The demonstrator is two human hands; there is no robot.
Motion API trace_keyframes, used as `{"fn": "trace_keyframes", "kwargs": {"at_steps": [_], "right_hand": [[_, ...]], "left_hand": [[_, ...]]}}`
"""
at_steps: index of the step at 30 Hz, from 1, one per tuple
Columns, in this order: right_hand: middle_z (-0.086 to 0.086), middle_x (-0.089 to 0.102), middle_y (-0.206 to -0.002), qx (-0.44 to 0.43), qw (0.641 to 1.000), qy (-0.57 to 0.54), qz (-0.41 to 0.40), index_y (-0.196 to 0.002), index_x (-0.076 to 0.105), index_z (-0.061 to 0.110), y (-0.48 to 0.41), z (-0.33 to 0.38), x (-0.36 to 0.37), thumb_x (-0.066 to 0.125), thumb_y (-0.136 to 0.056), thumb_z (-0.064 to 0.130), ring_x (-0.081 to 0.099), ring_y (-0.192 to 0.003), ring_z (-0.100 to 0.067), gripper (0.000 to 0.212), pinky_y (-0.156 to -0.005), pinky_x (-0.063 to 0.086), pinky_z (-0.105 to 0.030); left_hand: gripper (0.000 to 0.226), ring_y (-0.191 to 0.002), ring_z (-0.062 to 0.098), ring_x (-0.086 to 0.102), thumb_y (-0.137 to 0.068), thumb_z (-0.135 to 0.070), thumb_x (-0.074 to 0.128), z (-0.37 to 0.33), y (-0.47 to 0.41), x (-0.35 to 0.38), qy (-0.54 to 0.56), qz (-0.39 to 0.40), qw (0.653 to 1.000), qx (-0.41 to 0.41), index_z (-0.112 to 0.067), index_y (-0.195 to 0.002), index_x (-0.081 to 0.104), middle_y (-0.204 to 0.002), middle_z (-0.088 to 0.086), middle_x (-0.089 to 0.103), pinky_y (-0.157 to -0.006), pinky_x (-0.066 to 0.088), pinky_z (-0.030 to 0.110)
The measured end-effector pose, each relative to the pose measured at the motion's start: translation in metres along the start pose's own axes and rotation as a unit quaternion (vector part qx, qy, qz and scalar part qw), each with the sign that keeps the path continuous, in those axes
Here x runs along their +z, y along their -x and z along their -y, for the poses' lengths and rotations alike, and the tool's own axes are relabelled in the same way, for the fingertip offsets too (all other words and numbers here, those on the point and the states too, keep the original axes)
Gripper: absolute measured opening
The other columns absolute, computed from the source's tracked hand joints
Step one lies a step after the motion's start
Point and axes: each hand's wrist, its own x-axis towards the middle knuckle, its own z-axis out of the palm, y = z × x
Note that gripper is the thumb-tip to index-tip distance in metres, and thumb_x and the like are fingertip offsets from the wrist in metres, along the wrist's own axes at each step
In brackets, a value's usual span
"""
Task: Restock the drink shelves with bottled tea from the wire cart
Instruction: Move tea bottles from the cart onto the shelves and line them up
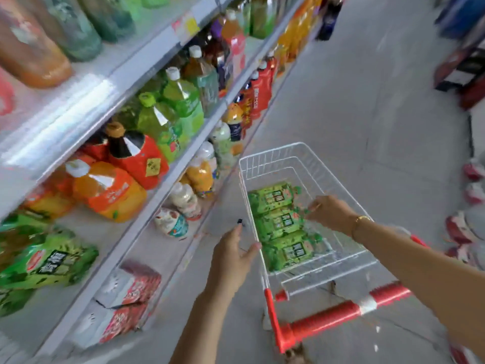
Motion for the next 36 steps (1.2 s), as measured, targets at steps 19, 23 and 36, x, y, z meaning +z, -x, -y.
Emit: {"fn": "trace_keyframes", "kwargs": {"at_steps": [19, 23, 36], "right_hand": [[-0.018, 0.060, -0.078, 0.341, 0.747, -0.565, 0.077, -0.134, 0.040, 0.005, -0.144, -0.107, 0.127, 0.042, -0.098, 0.011, 0.059, -0.068, -0.028, 0.036, -0.068, 0.049, -0.049], [-0.011, 0.059, -0.050, 0.336, 0.812, -0.473, 0.066, -0.123, 0.048, 0.016, -0.143, -0.110, 0.125, 0.041, -0.096, -0.001, 0.055, -0.051, -0.016, 0.033, -0.037, 0.046, -0.020], [0.000, 0.060, -0.070, 0.055, 0.988, -0.143, -0.033, -0.084, 0.058, 0.011, -0.041, -0.044, 0.069, 0.064, -0.083, 0.025, 0.062, -0.061, -0.017, 0.016, -0.044, 0.048, -0.017]], "left_hand": [[0.061, -0.077, -0.010, 0.060, -0.078, -0.003, 0.073, 0.023, -0.059, 0.052, 0.005, -0.008, 1.000, -0.020, -0.013, -0.133, 0.048, -0.094, -0.004, 0.063, -0.067, 0.042, -0.001], [0.060, -0.073, -0.004, 0.061, -0.077, -0.004, 0.074, 0.020, -0.061, 0.048, 0.003, 0.005, 1.000, -0.031, -0.009, -0.132, 0.051, -0.085, -0.010, 0.061, -0.067, 0.042, 0.001], [0.081, -0.133, 0.013, 0.040, -0.083, -0.024, 0.071, -0.024, -0.050, 0.047, -0.208, 0.074, 0.975, -0.027, -0.019, -0.149, 0.024, -0.150, -0.001, 0.033, -0.104, 0.033, 0.020]]}}
